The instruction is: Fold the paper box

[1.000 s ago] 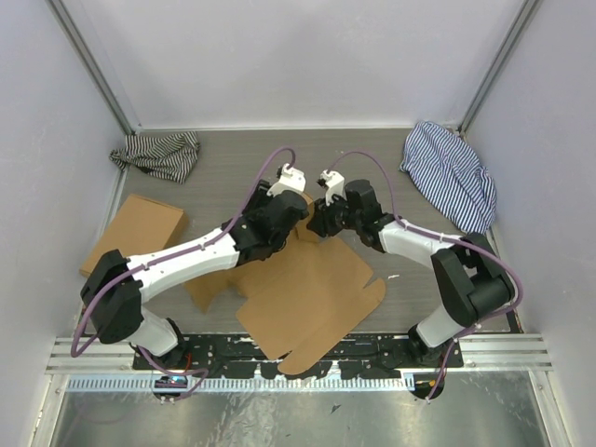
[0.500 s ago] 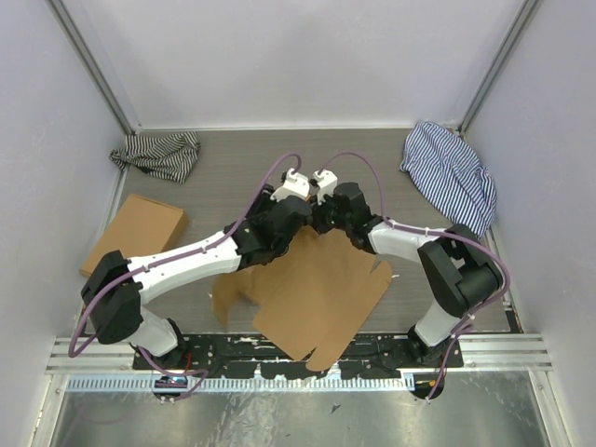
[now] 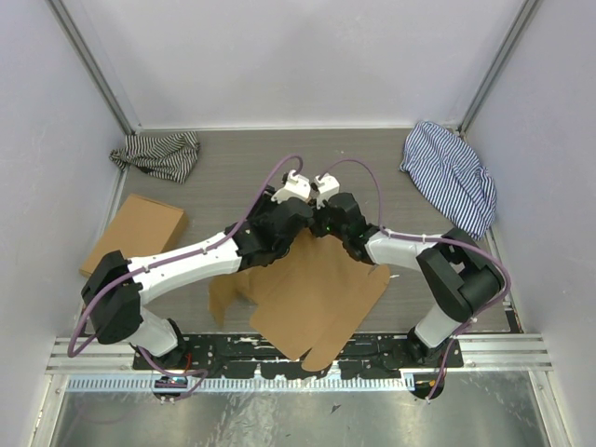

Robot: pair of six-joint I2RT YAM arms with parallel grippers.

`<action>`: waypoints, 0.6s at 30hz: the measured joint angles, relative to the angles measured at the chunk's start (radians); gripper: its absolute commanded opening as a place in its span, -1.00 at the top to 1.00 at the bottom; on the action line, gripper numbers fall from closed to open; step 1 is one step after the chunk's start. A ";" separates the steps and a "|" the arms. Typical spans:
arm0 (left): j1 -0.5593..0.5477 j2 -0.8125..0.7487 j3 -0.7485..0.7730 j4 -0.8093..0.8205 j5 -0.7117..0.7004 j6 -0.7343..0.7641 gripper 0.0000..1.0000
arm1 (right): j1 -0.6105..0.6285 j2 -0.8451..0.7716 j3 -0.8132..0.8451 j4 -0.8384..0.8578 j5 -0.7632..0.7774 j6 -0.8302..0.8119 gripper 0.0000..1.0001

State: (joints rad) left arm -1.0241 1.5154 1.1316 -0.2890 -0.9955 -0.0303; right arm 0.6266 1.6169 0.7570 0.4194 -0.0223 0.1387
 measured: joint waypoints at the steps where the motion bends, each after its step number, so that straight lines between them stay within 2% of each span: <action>1: 0.000 0.000 0.000 0.000 0.000 0.000 0.04 | 0.000 0.000 0.000 -0.002 0.008 0.006 0.38; 3: -0.001 -0.001 0.000 -0.001 -0.001 0.000 0.04 | -0.002 0.000 0.000 -0.009 0.028 0.022 0.20; 6: -0.006 -0.003 0.000 -0.005 -0.002 0.000 0.04 | -0.002 -0.001 -0.001 -0.028 0.048 0.034 0.10; 13: -0.014 -0.011 0.002 -0.019 0.000 -0.001 0.01 | -0.002 -0.049 -0.021 -0.058 0.047 0.049 0.08; 18: -0.018 -0.032 0.002 -0.050 0.011 -0.001 -0.01 | -0.007 -0.074 -0.018 -0.059 0.030 0.043 0.14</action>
State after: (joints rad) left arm -1.0424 1.4834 1.1336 -0.3393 -0.9844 -0.0315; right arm 0.6193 1.5425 0.7387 0.3607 0.0078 0.1818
